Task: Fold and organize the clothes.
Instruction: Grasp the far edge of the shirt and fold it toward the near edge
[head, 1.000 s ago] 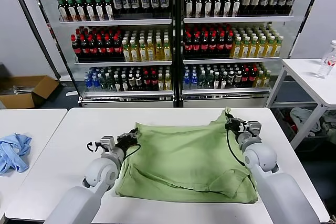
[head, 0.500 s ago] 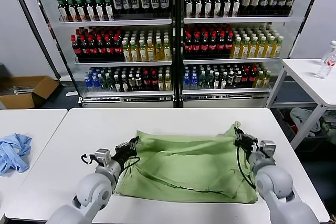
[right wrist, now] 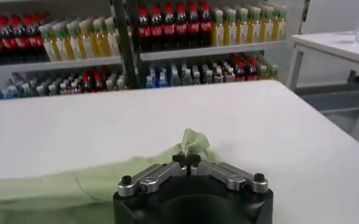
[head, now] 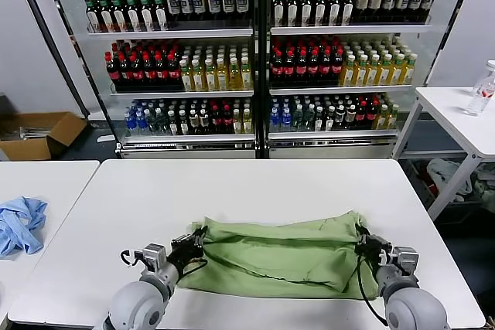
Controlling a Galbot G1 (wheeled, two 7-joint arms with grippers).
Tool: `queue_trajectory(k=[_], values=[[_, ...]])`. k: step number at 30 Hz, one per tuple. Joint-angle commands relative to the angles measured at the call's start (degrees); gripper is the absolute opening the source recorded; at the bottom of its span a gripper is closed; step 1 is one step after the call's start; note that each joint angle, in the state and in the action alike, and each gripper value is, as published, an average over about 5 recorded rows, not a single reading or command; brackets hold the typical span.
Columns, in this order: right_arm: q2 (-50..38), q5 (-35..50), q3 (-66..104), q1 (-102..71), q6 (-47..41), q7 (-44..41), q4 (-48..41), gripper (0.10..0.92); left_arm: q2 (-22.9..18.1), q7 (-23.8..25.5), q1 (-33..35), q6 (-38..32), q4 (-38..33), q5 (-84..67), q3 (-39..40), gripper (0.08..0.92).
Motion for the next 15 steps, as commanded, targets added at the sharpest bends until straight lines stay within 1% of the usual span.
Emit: queue_trajectory(k=[1, 6, 9, 12, 15], values=[[0.70, -3.62, -0.19, -3.44, -1.10, -0.15, 1.44, 0.236, -3.01, -2.05, 4.03, -0.88, -1.51, 12.53, 0.36, 0.179], [0.49, -3.64, 0.83, -5.08, -0.46, -0.35, 3.17, 0.383, -7.19, -8.23, 7.41, -3.15, -3.42, 19.08, -0.23, 0.326], [0.44, -3.62, 1.23, -5.79, -0.25, -0.36, 3.83, 0.461, -10.27, -11.36, 8.14, -3.46, -2.52, 22.32, -0.44, 0.413], [0.45, -3.61, 1.37, -6.31, -0.11, -0.35, 4.17, 0.539, -12.89, -13.54, 7.79, -2.89, -0.31, 24.77, -0.40, 0.500], [0.38, -3.57, 1.43, -6.63, -0.02, -0.35, 4.36, 0.625, -14.49, -14.09, 7.45, -1.89, 1.74, 25.59, -0.10, 0.586]])
